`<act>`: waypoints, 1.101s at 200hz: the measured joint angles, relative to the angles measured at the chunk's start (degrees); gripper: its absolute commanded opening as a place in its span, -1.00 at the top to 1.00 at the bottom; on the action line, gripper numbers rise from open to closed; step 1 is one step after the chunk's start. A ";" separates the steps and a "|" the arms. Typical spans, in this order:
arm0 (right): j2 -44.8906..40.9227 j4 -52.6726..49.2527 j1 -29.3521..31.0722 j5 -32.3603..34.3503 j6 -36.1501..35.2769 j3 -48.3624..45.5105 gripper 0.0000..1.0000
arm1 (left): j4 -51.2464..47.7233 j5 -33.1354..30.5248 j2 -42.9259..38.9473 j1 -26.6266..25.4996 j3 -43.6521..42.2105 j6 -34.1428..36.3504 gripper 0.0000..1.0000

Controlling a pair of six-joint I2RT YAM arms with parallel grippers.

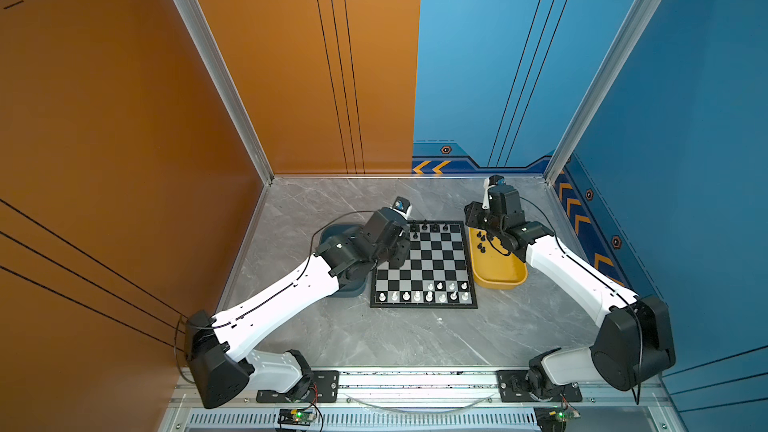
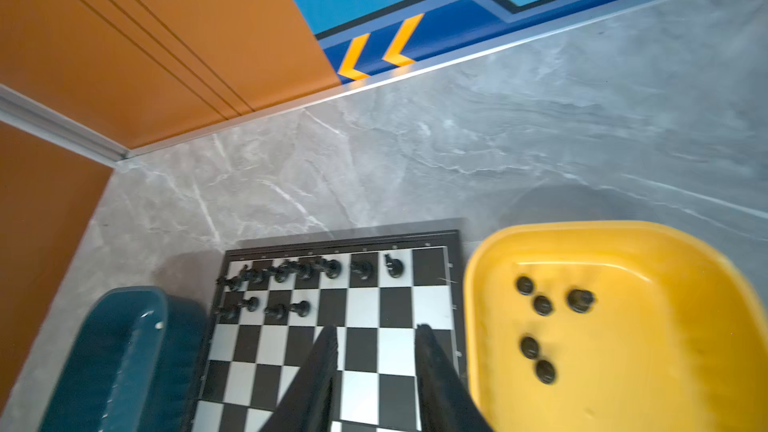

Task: Set up the chess pieces on the board
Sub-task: 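Raise left gripper over teal tray while right moves over yellow tray, then lower the right gripper into the yellow tray and grasp a black piece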

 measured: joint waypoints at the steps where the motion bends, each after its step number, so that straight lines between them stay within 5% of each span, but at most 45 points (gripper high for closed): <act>1: 0.00 -0.26 -0.28 0.13 -0.17 0.15 0.32 | 0.50 -0.02 -0.24 0.22 0.00 0.17 0.11; 38: 1.77 -6.08 -5.42 2.10 -4.17 4.13 0.32 | 10.82 -1.51 -5.68 4.37 -1.16 1.18 0.09; 75: 9.64 -11.65 -8.70 2.10 -7.30 9.51 0.27 | 19.87 -1.42 -10.71 7.91 -11.02 0.15 0.09; 141: 24.74 -18.97 -9.81 0.63 -10.16 19.02 0.23 | 23.02 2.75 -10.45 13.44 -16.74 -2.62 0.08; 220: 26.01 -20.81 -12.59 0.61 -10.32 18.45 0.24 | 24.70 6.14 -8.04 13.77 -16.74 -3.39 0.07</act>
